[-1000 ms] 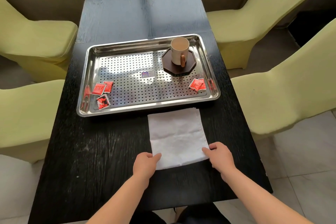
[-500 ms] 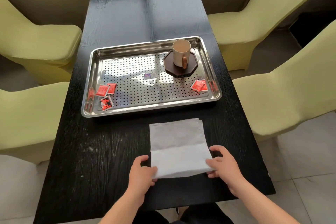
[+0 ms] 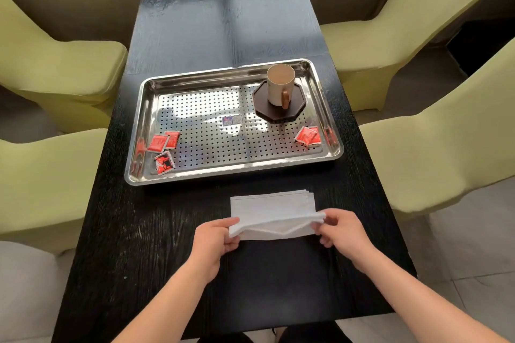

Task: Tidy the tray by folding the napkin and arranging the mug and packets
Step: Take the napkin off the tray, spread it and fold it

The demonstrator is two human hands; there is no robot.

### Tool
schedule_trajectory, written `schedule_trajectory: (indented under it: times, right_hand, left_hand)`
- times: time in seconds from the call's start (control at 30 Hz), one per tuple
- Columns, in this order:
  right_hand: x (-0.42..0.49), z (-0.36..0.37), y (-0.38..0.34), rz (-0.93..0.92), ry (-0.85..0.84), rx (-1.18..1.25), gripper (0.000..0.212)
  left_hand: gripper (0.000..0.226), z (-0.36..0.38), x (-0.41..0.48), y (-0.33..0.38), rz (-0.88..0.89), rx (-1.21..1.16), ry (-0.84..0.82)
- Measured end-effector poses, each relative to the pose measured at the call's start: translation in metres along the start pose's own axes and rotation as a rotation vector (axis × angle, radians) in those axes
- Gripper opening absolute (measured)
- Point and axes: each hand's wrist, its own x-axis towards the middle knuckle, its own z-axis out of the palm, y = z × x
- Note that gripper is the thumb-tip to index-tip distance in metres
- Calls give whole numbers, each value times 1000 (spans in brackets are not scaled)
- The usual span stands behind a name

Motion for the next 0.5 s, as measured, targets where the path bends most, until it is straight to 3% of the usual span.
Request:
schedule_trajectory:
  times: [0.17,0.4,0.5]
  right_hand:
    - [45,8,-17,-4,73,-123,7]
    - [81,22,-12,62,143,-259,13]
    - [79,24,-10,44,219,-245,20]
  left_hand:
    - [15,2,31,5,47,77,-31]
    - [10,18,61,6,128,259,207]
    - [23,20,57,4,238,503,303]
